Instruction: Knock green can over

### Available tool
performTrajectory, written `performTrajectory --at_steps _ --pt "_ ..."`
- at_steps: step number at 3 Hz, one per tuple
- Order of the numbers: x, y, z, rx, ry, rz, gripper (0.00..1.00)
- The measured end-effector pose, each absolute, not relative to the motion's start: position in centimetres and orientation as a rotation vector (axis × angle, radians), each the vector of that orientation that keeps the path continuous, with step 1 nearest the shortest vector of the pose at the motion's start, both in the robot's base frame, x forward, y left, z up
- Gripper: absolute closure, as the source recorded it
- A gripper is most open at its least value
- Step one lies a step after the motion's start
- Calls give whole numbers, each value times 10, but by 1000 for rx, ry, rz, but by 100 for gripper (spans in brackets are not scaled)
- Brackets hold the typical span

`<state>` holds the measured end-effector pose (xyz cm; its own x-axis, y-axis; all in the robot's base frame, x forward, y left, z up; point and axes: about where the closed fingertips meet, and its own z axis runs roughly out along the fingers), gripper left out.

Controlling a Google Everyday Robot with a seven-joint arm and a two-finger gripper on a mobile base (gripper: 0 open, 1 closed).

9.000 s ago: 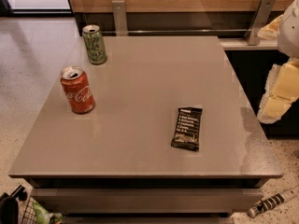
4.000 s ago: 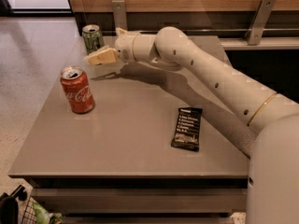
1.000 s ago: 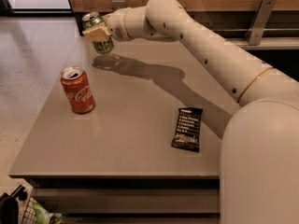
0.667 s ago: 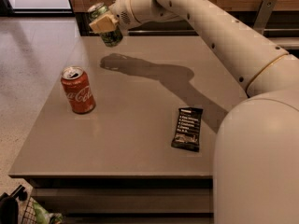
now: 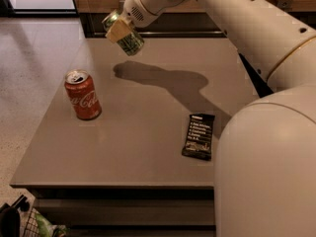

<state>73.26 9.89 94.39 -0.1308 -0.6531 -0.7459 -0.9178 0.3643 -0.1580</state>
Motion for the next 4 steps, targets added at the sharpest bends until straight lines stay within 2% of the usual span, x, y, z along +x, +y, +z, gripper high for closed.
performTrajectory --at_steps 2,3,4 --pt "720 85 897 -1568 2122 228 100" --pt "715 93 877 -1644 2167 209 100" --pt "707 121 832 -1737 2181 297 100"
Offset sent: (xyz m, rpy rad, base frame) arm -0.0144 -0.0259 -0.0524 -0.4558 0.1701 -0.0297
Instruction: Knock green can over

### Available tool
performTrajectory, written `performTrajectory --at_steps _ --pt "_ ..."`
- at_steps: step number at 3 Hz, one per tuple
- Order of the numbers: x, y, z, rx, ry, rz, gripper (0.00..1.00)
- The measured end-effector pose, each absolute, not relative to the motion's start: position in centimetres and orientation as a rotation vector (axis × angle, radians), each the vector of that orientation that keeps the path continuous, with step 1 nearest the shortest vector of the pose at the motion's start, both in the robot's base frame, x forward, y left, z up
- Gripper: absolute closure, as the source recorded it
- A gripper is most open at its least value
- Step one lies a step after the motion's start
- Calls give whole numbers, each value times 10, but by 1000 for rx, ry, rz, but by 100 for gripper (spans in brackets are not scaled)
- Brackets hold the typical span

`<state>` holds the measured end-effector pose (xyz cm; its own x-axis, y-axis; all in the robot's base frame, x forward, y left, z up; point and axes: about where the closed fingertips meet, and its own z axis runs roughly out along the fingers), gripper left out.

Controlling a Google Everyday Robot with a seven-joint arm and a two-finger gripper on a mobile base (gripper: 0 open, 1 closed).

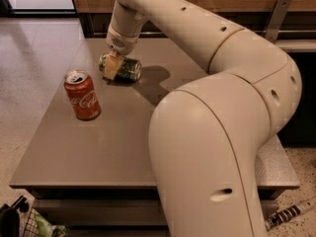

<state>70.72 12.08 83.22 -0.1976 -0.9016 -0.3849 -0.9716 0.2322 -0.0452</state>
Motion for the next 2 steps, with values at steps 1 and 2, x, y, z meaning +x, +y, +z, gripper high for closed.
performTrajectory --at_steps 1,2 --pt "705 131 825 -1751 2172 350 98" --pt "705 131 825 -1751 2172 350 77"
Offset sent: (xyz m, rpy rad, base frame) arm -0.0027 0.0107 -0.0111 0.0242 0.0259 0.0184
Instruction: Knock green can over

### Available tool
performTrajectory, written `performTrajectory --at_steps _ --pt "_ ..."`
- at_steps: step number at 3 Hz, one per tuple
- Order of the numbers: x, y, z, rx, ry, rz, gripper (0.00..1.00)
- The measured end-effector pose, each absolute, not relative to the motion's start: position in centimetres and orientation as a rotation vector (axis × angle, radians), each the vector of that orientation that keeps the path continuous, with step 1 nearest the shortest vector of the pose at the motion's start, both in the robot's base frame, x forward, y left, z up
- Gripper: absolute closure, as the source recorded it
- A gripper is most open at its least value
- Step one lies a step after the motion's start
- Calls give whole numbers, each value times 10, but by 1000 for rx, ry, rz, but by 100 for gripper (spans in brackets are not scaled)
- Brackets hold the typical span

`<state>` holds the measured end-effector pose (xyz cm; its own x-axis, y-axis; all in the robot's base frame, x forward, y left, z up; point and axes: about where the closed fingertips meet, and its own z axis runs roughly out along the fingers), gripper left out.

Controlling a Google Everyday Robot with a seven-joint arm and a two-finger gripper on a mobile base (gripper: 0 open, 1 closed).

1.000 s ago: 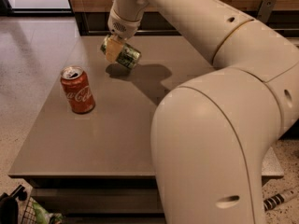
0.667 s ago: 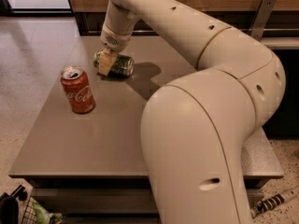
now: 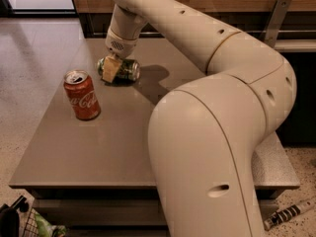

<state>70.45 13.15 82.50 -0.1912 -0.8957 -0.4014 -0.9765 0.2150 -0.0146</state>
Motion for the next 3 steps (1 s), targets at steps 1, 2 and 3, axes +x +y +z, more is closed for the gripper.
performTrajectory --at_steps 1,2,3 --pt "704 133 822 -1755 2173 353 54" --pt "704 133 823 -1755 2174 353 30" --pt "704 134 824 -1757 2174 354 1"
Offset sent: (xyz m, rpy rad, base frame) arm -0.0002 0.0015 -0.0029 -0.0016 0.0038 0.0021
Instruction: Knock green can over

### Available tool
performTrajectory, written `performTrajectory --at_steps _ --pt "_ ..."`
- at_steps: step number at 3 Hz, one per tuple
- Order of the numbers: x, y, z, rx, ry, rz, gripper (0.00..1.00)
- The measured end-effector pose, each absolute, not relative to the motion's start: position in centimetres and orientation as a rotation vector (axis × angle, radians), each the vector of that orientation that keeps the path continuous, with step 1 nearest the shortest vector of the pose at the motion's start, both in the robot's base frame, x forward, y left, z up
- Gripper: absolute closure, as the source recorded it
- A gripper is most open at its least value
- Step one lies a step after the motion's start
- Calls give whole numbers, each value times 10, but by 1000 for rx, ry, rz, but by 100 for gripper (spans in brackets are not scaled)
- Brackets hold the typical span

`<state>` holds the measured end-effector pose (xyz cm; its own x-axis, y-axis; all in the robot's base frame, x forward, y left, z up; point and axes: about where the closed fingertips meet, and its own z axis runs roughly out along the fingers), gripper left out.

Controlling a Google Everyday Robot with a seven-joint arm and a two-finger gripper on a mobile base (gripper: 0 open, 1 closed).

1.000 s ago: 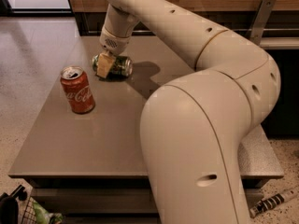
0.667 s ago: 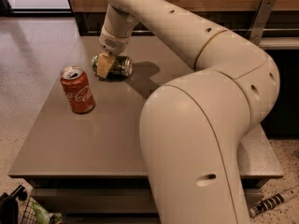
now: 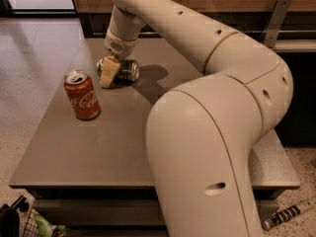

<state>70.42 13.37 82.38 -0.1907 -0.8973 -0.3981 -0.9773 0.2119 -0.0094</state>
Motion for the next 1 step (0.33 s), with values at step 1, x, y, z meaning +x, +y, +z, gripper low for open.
performTrajectory --at_steps 1 --pt "704 134 824 -1757 2174 354 0"
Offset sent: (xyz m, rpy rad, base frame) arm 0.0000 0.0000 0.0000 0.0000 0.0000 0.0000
